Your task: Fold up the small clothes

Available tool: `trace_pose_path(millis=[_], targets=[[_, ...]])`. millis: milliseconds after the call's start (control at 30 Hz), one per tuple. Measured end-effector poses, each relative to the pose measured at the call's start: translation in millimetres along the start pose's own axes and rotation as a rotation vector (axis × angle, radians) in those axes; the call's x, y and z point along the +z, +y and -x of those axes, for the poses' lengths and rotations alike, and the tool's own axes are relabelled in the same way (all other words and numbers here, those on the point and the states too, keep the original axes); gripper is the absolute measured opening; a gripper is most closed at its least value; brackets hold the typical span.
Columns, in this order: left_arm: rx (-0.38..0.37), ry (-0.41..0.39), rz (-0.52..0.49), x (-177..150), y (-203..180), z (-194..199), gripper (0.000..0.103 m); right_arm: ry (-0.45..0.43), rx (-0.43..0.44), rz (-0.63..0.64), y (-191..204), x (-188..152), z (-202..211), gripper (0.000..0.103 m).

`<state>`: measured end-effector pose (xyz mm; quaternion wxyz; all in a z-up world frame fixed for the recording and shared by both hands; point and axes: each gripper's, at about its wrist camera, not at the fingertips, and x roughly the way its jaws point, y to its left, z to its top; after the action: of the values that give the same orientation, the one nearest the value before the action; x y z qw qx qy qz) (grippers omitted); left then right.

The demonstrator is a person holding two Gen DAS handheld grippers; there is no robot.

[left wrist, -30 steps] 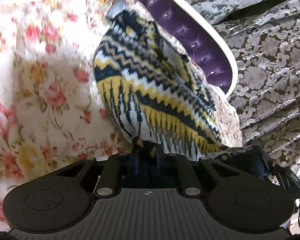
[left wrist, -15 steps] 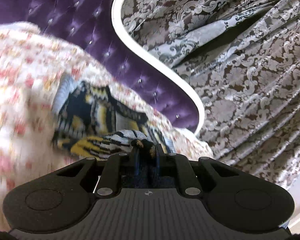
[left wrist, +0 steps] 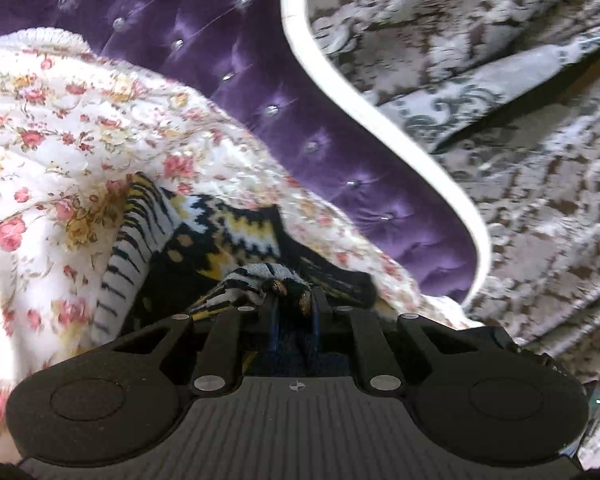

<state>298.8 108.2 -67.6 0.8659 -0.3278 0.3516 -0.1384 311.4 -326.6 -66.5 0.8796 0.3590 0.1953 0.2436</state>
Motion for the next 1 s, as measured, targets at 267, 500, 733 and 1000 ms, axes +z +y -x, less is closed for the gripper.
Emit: trace_pose_path(millis=[267, 500, 733, 1000], targets=[[0.059, -0.005, -0.004, 8.8, 18.3, -33.9, 0.022, 0.071, -0.109, -0.027, -27.6, -1.5, -47.2, 0.021], [0.099, -0.132, -0.026, 22.7, 18.5, -20.2, 0.063, 0.043, -0.163, -0.030, -36.1, 4.2, -47.2, 0.044], [0.185, -0.131, -0.192, 23.3, -1.8, -6.1, 0.071, 0.027, -0.184, 0.053, -31.2, 8.4, -26.8, 0.064], [0.238, -0.031, -0.373, -9.0, -17.1, -29.4, 0.072, 0.131, -0.243, 0.132, -36.8, -4.1, -34.7, 0.064]])
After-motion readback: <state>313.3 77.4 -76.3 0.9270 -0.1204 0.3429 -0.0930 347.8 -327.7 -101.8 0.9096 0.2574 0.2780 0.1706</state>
